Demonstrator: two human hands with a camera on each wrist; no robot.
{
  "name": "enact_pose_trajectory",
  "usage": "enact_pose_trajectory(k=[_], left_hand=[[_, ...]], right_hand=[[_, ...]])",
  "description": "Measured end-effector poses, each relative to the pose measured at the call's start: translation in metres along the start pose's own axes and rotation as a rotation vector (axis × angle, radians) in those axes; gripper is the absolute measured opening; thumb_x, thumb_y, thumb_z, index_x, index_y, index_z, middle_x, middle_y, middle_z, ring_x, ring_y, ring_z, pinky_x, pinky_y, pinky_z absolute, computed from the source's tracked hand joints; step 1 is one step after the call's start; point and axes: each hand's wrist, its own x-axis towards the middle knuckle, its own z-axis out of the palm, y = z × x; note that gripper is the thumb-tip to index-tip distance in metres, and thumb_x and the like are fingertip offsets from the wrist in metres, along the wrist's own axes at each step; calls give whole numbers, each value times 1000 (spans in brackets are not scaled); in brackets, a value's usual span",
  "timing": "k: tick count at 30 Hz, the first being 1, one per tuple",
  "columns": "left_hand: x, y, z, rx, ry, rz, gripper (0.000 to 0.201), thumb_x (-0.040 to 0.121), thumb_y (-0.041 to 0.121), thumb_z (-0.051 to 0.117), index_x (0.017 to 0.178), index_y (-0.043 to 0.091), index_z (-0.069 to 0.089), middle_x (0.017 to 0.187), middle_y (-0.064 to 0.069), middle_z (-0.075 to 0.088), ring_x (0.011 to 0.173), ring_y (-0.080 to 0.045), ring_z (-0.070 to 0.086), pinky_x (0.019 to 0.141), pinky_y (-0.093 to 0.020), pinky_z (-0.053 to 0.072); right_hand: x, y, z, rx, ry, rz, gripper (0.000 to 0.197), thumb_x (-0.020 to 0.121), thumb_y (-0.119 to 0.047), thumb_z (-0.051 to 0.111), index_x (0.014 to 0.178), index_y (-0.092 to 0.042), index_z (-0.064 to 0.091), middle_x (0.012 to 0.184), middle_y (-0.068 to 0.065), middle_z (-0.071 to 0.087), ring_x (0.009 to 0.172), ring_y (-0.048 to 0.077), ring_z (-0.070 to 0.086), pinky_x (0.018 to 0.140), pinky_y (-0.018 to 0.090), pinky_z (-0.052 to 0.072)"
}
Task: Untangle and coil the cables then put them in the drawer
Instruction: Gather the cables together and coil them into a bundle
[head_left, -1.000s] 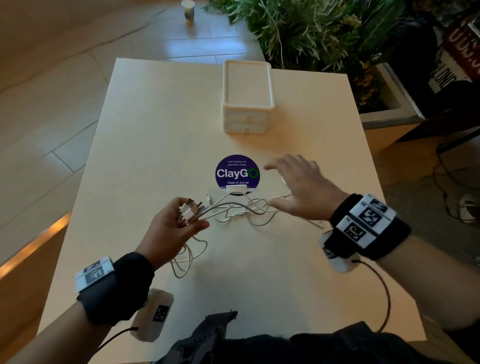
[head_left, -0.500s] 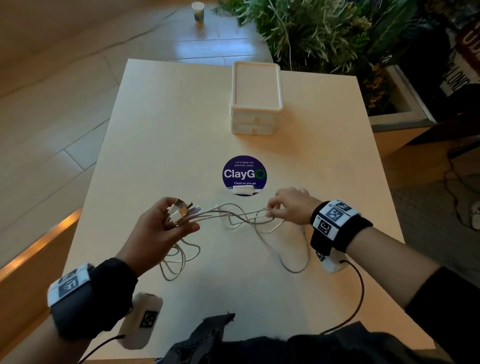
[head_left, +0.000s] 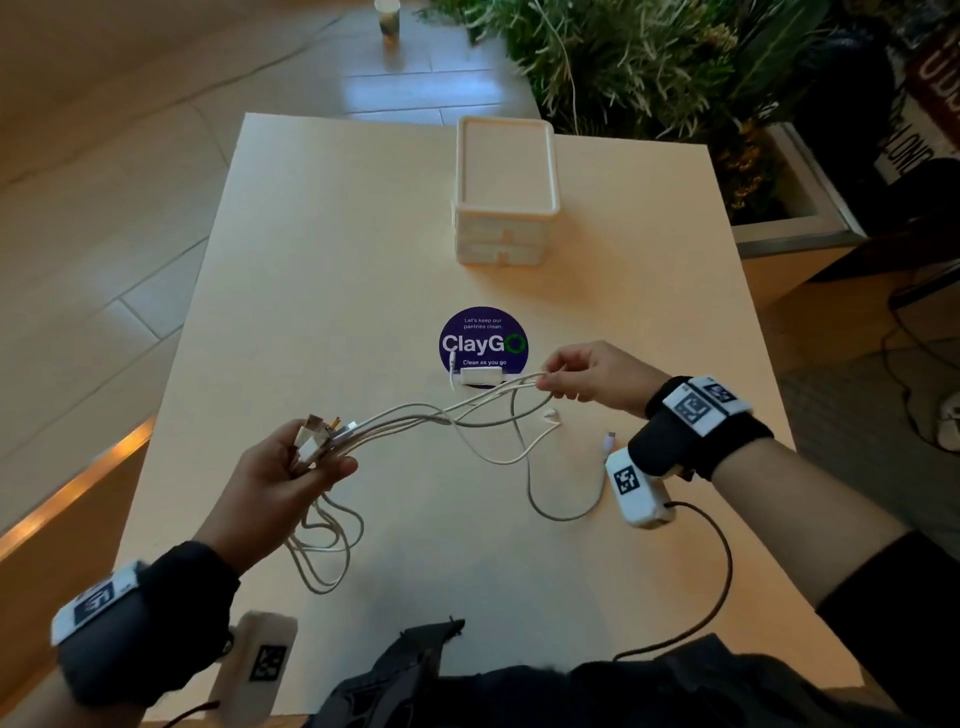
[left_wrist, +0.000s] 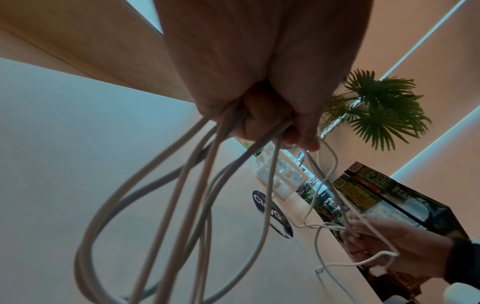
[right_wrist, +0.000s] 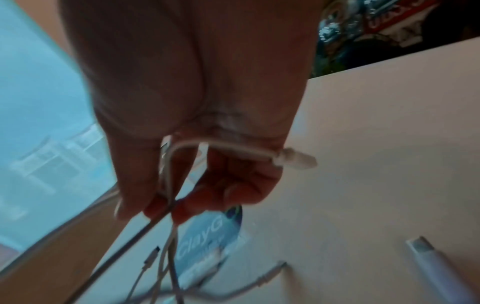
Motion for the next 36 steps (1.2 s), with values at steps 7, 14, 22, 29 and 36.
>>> enact_pose_trajectory(k=[7,14,22,29,36], left_hand=[[2,-6,-4,14,38,-22,19,78,3,72,95,3,63,66,-6,46,57,-8,39,49,-15,34],[2,-4,1,-7,29,-43,20,78,2,73,91,16,66,59,12,47,57,-8,39,50,-13,35],[1,3,7,-5,27,-38,20,79,-2,69,93,11,65,58,12,49,55,-5,39,49,-13,34],[3,13,-2,-29,93,-49,23,79,-2,67,96,13,66,70,-9,49,49,-2,41,48,-8,35],[5,12,-2,-10,103,-67,22,81,-2,66,103,0,64,62,-5,47,43,-1,41,46,-8,34]], right_hand=[[-8,-8,-14,317,-326,66,31,73,-1,48,99,-3,64,93,13,62,83,15,60,79,22,51],[-10,-4,-9,291,-199,-26,18,85,3,62,98,-7,71,89,6,72,82,10,68,86,21,54],[-6,-6,16,-165,-9,-94,17,69,-16,82,74,-14,65,78,-6,58,66,1,53,65,18,38],[-6,-1,27,-76,-157,-82,27,80,-9,72,63,-14,50,63,3,54,64,8,63,70,29,50],[-13,-1,23,140,-205,-72,6,78,-22,71,80,-17,74,64,-3,52,63,7,44,63,16,37]])
